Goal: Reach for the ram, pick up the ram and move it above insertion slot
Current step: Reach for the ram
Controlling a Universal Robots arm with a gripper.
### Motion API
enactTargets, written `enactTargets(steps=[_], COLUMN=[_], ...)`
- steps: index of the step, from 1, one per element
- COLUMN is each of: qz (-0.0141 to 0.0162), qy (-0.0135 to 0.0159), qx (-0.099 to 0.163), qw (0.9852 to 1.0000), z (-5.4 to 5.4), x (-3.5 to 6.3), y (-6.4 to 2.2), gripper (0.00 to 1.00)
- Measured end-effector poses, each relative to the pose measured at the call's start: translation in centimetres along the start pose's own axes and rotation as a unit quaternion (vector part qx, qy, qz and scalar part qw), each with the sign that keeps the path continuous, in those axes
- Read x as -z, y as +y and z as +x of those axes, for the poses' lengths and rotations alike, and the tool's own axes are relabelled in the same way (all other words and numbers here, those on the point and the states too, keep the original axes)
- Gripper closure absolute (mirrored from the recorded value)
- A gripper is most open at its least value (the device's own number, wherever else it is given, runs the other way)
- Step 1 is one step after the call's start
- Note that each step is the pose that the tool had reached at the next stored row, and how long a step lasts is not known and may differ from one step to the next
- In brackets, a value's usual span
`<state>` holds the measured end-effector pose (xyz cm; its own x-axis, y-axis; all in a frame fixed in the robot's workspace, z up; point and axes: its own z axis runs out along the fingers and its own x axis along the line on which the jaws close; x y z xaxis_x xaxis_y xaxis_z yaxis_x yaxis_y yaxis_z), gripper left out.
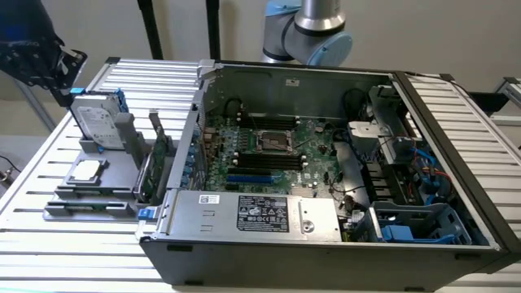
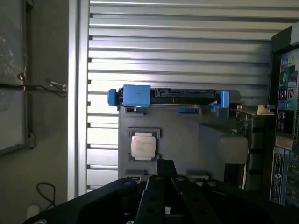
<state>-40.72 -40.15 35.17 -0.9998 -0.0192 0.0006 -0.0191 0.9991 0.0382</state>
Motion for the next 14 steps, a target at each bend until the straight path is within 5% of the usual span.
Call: enactTargets(steps=[14], qz=[0.0], qy=[0.0001], qx=[0.0], qw=[1.0], z=[-0.2], x=[-0.59], y=[-3.89], gripper=[0.89])
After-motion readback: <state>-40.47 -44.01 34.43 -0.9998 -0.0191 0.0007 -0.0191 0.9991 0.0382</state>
